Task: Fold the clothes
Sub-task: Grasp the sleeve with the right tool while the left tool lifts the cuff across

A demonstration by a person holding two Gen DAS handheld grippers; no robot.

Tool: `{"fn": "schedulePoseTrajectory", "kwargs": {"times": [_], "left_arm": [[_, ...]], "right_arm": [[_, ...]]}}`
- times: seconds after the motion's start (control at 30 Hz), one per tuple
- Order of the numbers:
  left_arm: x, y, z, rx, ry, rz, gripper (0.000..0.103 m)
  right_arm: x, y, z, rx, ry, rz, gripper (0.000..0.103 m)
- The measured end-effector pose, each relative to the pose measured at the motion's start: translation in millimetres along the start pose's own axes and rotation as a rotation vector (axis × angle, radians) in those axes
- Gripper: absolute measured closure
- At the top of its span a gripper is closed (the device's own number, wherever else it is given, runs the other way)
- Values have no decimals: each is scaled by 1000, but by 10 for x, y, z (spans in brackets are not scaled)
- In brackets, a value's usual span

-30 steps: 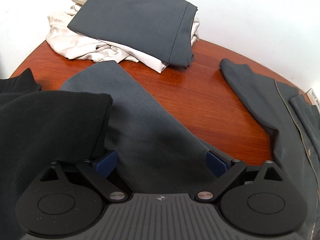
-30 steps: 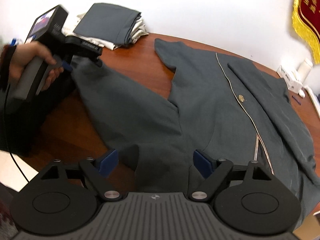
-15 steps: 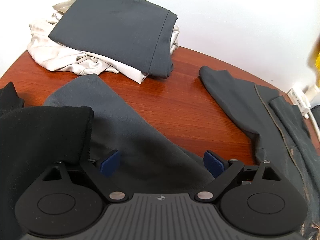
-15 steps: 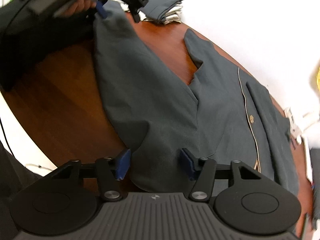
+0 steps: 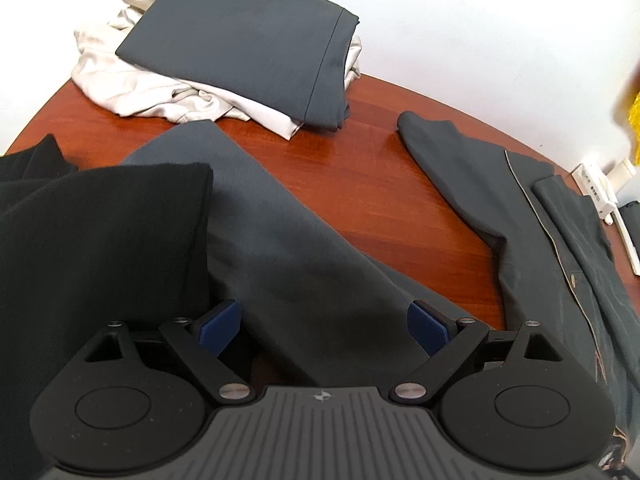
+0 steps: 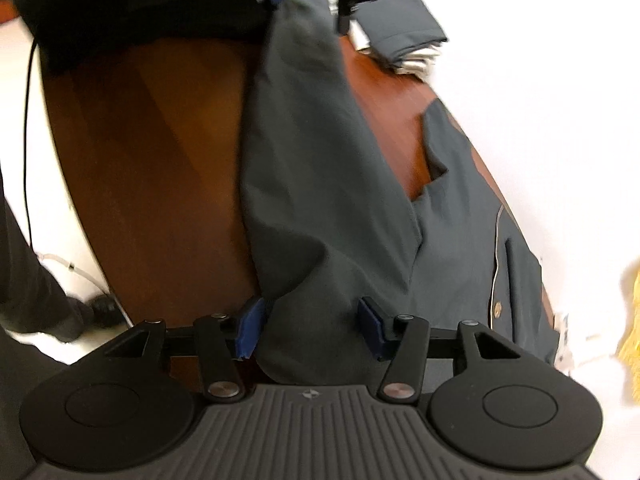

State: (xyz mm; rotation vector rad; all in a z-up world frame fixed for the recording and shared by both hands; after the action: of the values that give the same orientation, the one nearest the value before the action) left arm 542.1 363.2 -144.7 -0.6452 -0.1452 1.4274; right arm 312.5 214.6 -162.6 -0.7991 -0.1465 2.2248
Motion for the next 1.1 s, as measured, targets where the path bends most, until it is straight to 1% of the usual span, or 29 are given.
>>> {"fn": "schedulePoseTrajectory", "kwargs": {"times": [0.03,0.07,0.1,0.17,0.27,0.37,0.47,0.7,0.8,0.87,0.93,1.0,1.1], "left_arm": [[-2,15,13,6,-6,16,11],[-3,22,20,10,-9,26,11],[-4,29,22,14,-12,33,11],[-16,48,19,20,-23,46,11],[-24,53,4,21,-49,66,11],[-5,27,-17,14,-70,118,11],[17,-10,-41,16,-85,177,11],[-15,36,-5,48,-98,297,11],[-64,102,8,64,-108,316,19],[-96,155,-17,72,-121,325,27],[-95,183,-46,85,-129,342,32],[-81,210,-74,97,-125,376,33],[-52,226,-82,85,-117,411,33]], "right_arm": [[-15,4,0,0,-2,-4,78],[-74,9,26,-8,-6,-30,89],[-137,13,54,-16,-10,-58,94],[-257,26,105,-32,-14,-112,97],[-428,61,180,-59,-6,-189,98],[-571,117,230,-77,10,-250,98],[-685,181,232,-79,1,-317,98],[-789,235,223,-89,-28,-383,98],[-804,251,234,-95,-33,-392,98],[-816,253,242,-99,-37,-406,98],[-848,268,252,-104,-37,-430,98],[-875,277,254,-107,-37,-455,98],[-916,294,273,-112,-35,-489,98]]}}
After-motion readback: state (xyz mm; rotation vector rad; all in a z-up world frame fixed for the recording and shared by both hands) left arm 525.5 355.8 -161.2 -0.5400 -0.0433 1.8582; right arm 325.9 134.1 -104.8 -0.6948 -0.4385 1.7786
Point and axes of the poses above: each gripper's, at about its wrist camera, not at the fingertips, and z roughly against the way its jaws point, x to its left, y to its underside, the point moved 2 cm from there along -z, roughly the way its jaws point, and after that the axes turned 1 degree about z, right-handed, at the moved point
